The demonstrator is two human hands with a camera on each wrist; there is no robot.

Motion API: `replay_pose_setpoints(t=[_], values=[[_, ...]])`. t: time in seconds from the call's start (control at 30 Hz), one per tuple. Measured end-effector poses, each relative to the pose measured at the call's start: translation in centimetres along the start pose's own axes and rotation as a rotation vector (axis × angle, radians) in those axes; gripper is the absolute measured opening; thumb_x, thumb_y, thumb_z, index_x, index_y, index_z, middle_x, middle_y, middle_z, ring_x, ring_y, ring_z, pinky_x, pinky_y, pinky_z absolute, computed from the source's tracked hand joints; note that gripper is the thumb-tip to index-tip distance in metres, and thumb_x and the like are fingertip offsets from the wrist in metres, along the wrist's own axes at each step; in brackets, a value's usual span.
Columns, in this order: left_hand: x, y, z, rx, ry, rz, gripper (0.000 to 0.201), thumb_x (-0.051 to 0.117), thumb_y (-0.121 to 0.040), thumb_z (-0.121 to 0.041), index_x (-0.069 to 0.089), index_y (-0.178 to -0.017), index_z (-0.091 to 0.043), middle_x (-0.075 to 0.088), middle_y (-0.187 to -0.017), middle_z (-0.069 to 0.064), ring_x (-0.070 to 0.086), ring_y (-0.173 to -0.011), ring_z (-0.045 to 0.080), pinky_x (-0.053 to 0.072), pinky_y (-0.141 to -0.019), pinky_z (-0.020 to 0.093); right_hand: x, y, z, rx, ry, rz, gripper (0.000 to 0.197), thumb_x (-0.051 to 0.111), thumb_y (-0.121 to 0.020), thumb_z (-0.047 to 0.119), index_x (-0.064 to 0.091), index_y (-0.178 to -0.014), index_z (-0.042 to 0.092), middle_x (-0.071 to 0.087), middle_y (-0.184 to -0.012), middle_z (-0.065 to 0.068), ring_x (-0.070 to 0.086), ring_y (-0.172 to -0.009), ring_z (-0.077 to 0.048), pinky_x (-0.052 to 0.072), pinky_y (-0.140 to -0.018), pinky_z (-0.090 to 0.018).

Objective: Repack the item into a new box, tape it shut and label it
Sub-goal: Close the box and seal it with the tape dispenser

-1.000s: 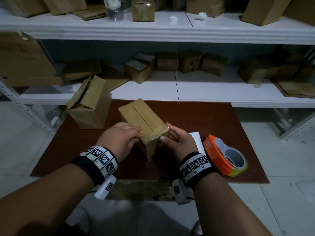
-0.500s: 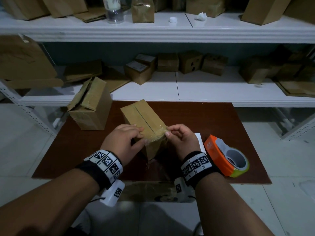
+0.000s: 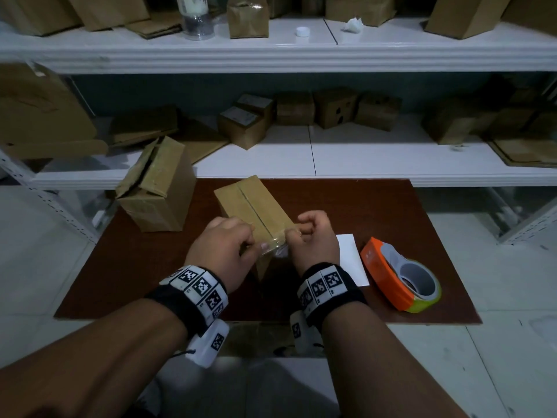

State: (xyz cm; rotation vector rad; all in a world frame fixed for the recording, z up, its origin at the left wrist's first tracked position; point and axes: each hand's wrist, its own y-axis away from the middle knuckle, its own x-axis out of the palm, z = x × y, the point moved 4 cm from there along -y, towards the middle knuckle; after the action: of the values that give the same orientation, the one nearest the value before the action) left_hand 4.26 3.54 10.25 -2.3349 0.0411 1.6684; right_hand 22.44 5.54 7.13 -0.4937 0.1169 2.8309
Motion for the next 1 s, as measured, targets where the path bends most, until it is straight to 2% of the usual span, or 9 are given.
replay_pose_setpoints(t=[0.1, 0.3, 0.4, 0.47, 0.53, 0.63, 0.77, 0.93, 1.0], values=[[0.0, -0.1, 0.0, -0.013, 0.013, 0.013, 0.025, 0.059, -0.090, -0.050, 0.059, -0.076, -0.029, 0.062, -0.102, -0.015, 0.050, -0.104, 0.013, 0.047, -0.086, 0.032, -0.3, 0.2, 0.2, -0.023, 0.067, 0.037, 0.024, 0.066, -0.092, 0.025, 0.059, -0.115, 0.028, 0.070, -0.087, 0.013, 0.066, -0.078, -0.002, 0.052, -0.070, -0.024], [0.2, 0.0, 0.1, -0.025, 0.025, 0.019, 0.027, 0.057, -0.092, -0.048, 0.059, -0.074, -0.028, 0.062, -0.100, -0.015, 0.048, -0.105, 0.012, 0.045, -0.085, 0.031, -1.2, 0.4, 0.6, -0.071, 0.273, 0.021, 0.026, 0.051, -0.103, 0.029, 0.071, -0.118, 0.023, 0.074, -0.109, 0.002, 0.066, -0.102, -0.019, 0.045, -0.083, -0.023], [0.2, 0.2, 0.1, -0.022, 0.044, 0.016, 0.026, 0.055, -0.093, -0.046, 0.056, -0.074, -0.028, 0.064, -0.106, -0.014, 0.050, -0.109, 0.012, 0.045, -0.087, 0.030, -1.2, 0.6, 0.6, -0.014, 0.218, 0.058, 0.035, 0.057, -0.099, 0.041, 0.068, -0.127, 0.023, 0.073, -0.115, 0.003, 0.066, -0.106, -0.017, 0.048, -0.088, -0.024], [0.4, 0.4, 0.4, -0.027, 0.054, 0.022, 0.021, 0.050, -0.096, -0.044, 0.063, -0.088, -0.029, 0.065, -0.118, -0.012, 0.050, -0.120, 0.012, 0.045, -0.096, 0.031, -0.3, 1.4, 0.6, 0.017, 0.213, 0.140, 0.051, 0.066, -0.089, 0.056, 0.062, -0.130, 0.026, 0.071, -0.111, 0.008, 0.067, -0.100, -0.013, 0.054, -0.087, -0.029], [0.6, 0.9, 0.7, -0.010, 0.054, 0.034, 0.030, 0.046, -0.098, -0.042, 0.067, -0.111, -0.026, 0.061, -0.134, -0.011, 0.045, -0.133, 0.010, 0.040, -0.108, 0.031, 0.8, 2.0, 0.6, 0.031, 0.243, 0.187, 0.055, 0.072, -0.081, 0.062, 0.059, -0.125, 0.031, 0.068, -0.102, 0.011, 0.066, -0.091, -0.012, 0.056, -0.082, -0.031], [0.8, 1.5, 1.1, 0.027, 0.059, 0.029, 0.035, 0.053, -0.095, -0.040, 0.064, -0.124, -0.025, 0.056, -0.142, -0.011, 0.040, -0.139, 0.005, 0.034, -0.114, 0.027, 1.2, 1.9, 0.5, 0.034, 0.279, 0.175, 0.051, 0.068, -0.083, 0.063, 0.058, -0.119, 0.029, 0.068, -0.102, 0.008, 0.066, -0.091, -0.016, 0.054, -0.076, -0.031], [0.7, 1.8, 0.9, 0.052, 0.056, 0.007, 0.040, 0.063, -0.087, -0.045, 0.066, -0.121, -0.025, 0.057, -0.140, -0.014, 0.041, -0.138, 0.002, 0.041, -0.112, 0.032, 0.6, 1.2, 0.7, -0.029, 0.300, 0.183, 0.032, 0.055, -0.096, 0.052, 0.067, -0.111, 0.026, 0.068, -0.091, 0.006, 0.064, -0.085, -0.018, 0.046, -0.071, -0.029], [0.2, 1.8, 0.7, 0.067, 0.040, -0.013, 0.039, 0.071, -0.081, -0.050, 0.069, -0.112, -0.026, 0.060, -0.136, -0.015, 0.045, -0.136, 0.004, 0.041, -0.110, 0.029, 0.2, 0.1, 0.0, -0.037, 0.291, 0.140, 0.038, 0.044, -0.103, 0.044, 0.074, -0.115, 0.024, 0.074, -0.102, -0.002, 0.061, -0.089, -0.020, 0.043, -0.076, -0.029], [0.1, 1.9, 0.7, 0.071, 0.052, -0.018, 0.039, 0.073, -0.080, -0.050, 0.070, -0.111, -0.025, 0.060, -0.136, -0.014, 0.045, -0.135, 0.004, 0.042, -0.110, 0.031, 0.1, 0.0, -0.2, -0.031, 0.274, 0.132, 0.040, 0.041, -0.105, 0.042, 0.076, -0.099, 0.023, 0.071, -0.091, -0.001, 0.060, -0.086, -0.021, 0.040, -0.071, -0.028]])
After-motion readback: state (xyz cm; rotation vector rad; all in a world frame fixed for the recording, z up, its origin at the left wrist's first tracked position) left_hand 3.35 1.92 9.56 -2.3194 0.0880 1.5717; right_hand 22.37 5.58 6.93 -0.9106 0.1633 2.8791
